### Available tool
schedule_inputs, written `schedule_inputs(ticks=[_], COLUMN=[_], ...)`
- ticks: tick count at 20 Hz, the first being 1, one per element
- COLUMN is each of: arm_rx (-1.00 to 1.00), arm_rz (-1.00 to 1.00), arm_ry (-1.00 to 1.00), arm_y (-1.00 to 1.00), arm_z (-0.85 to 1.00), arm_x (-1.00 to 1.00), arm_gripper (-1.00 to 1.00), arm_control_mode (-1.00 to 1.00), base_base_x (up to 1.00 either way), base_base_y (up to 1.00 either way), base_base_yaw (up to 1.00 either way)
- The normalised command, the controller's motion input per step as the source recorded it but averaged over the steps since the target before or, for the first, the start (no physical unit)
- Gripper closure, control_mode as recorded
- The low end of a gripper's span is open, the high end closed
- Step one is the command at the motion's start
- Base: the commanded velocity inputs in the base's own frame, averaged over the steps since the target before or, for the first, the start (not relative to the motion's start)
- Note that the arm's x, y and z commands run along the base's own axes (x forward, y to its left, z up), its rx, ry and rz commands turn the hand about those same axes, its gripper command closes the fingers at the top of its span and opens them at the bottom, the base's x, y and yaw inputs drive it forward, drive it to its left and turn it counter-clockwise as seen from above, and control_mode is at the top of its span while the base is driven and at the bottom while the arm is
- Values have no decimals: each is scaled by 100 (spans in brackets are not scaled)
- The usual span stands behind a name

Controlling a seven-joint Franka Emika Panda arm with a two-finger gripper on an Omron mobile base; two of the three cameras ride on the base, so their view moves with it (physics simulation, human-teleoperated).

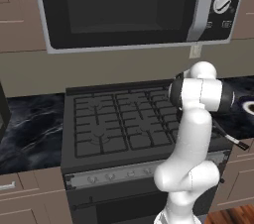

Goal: Place the shrimp on the plate and place the corn on the same plate.

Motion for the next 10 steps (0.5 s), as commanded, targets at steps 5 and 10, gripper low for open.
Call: schedule_inputs(ticks=[5,10], arm_rx=[2,1], arm_rz=[0,-3], arm_ry=[5,2], arm_y=[0,10], arm_z=[-20,-15], arm_x=[0,0], arm_gripper=[-100,100], arm_control_mode=[-100,-100], base_base_x=[0,0], base_base_y=[0,0], base_base_yaw=[0,0])
